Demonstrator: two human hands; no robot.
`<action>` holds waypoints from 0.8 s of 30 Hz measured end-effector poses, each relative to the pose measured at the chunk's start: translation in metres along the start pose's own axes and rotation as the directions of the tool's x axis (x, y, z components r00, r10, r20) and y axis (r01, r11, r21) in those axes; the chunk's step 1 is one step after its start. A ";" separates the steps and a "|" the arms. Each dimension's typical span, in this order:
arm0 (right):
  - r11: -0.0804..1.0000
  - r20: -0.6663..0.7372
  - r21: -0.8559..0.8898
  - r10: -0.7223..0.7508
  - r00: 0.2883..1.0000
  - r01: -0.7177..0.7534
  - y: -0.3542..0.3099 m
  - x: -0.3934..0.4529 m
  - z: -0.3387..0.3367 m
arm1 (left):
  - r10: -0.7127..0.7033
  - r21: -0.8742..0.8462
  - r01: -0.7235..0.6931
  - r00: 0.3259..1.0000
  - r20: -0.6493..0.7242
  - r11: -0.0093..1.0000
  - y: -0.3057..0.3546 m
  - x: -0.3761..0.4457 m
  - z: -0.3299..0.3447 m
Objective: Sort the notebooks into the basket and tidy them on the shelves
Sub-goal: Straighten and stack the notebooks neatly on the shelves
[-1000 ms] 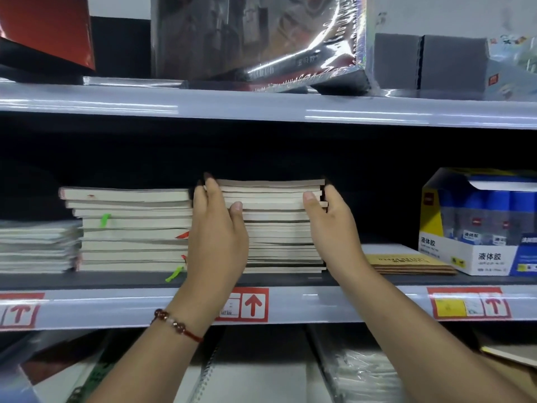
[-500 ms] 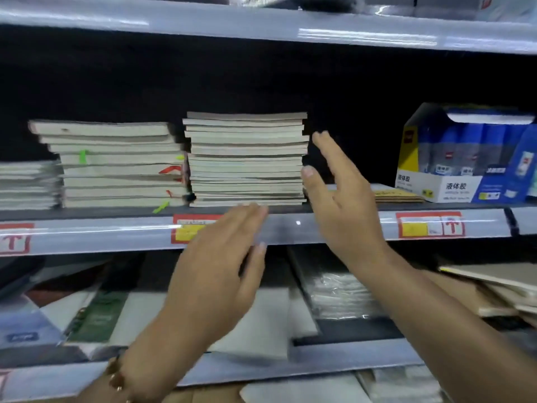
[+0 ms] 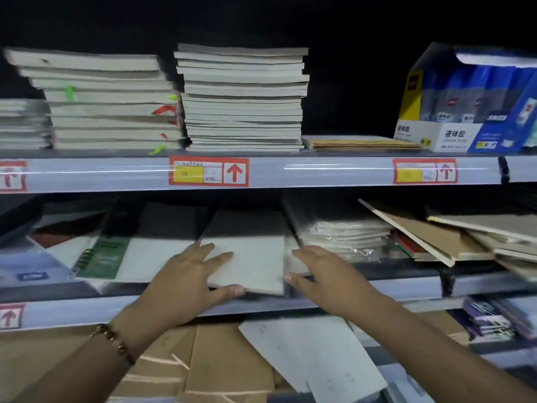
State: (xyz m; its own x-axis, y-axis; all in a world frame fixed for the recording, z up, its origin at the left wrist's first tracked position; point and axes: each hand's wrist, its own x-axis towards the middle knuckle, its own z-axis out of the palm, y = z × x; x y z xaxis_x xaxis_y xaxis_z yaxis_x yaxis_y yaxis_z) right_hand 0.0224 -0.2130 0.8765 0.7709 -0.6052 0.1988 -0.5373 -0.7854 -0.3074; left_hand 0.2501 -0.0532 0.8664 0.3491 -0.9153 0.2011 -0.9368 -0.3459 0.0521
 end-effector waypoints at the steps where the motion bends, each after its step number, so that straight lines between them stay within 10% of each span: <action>1: 1.000 -0.011 0.003 0.015 1.000 -0.015 0.001 0.001 0.003 | -0.005 -0.014 0.004 1.000 -0.022 1.000 0.002 -0.001 0.002; 24: 0.762 -0.169 0.630 0.322 0.932 -0.149 -0.020 -0.007 0.038 | -0.137 -0.029 0.134 0.961 -0.241 0.991 0.037 0.014 0.029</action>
State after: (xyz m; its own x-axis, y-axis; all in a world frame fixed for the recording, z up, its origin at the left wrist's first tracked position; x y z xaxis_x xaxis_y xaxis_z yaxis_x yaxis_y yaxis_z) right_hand 0.0405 -0.1882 0.8458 0.4877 -0.8384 0.2433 -0.3091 -0.4264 -0.8500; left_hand 0.2213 -0.0845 0.8428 0.4586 -0.7820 0.4221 -0.8818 -0.4594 0.1069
